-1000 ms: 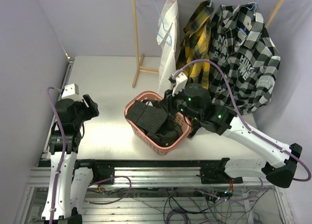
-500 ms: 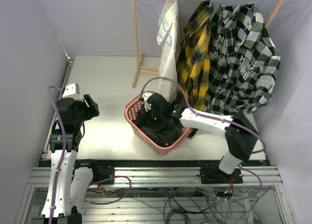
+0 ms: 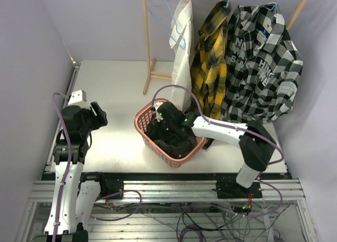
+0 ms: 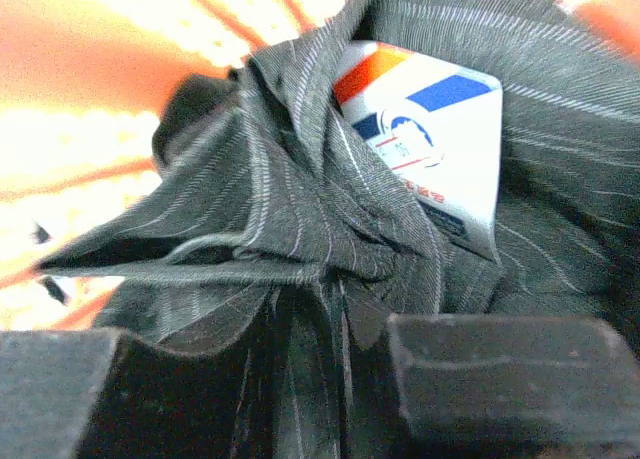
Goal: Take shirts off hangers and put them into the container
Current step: Place the shirt in the bin, then pick up the hanger from the clothesline.
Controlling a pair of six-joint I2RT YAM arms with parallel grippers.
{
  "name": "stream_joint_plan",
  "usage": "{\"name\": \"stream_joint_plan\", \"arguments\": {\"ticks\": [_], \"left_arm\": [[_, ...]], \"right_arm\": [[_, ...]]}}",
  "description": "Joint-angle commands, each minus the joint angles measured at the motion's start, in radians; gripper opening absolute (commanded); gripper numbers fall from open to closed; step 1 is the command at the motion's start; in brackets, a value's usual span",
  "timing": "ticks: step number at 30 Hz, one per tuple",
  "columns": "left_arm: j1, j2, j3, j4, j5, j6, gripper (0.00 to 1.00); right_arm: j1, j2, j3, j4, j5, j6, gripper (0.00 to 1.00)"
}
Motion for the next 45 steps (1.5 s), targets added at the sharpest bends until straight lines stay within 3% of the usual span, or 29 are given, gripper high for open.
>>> {"name": "stream_joint_plan", "arguments": {"ticks": [1,7,13,15,18,21,23,27,30,45], "left_arm": [[-0.008,-0.006,-0.008,0.033,0.016,-0.001,0.72],[-0.007,-0.008,-0.008,0.034,0.018,-0.002,0.72],[-0.009,-0.008,-0.010,0.037,0.026,0.000,0.72],[-0.009,-0.007,-0.010,0.037,0.025,0.000,0.72],[-0.011,-0.003,-0.010,0.038,0.026,-0.001,0.72],[-0.011,-0.001,-0.010,0.036,0.025,-0.001,0.72],[-0.012,0.000,-0.009,0.036,0.023,-0.002,0.72],[-0.014,0.005,-0.007,0.032,0.024,-0.002,0.72],[-0.015,0.005,-0.008,0.033,0.025,-0.002,0.72],[-0.015,-0.001,-0.008,0.036,0.030,-0.001,0.71]], "right_arm": [[-0.002,-0.130,0.127,-0.068,0.077,-0.035,0.22],[-0.002,-0.265,0.331,-0.154,0.195,-0.061,0.32],[-0.040,-0.350,0.501,-0.079,0.525,-0.116,0.54],[-0.100,-0.300,0.619,-0.094,0.483,-0.150,0.56],[-0.149,-0.138,0.923,-0.207,0.467,-0.213,0.58],[-0.233,0.056,1.287,-0.343,0.422,-0.209,0.59],[-0.302,0.125,1.412,-0.346,0.369,-0.180,0.61],[-0.438,0.108,1.320,-0.214,0.219,-0.097,0.60],[-0.492,0.123,1.305,-0.204,0.141,-0.066,0.59],[-0.516,0.152,1.199,-0.181,-0.007,-0.010,0.55]]}}
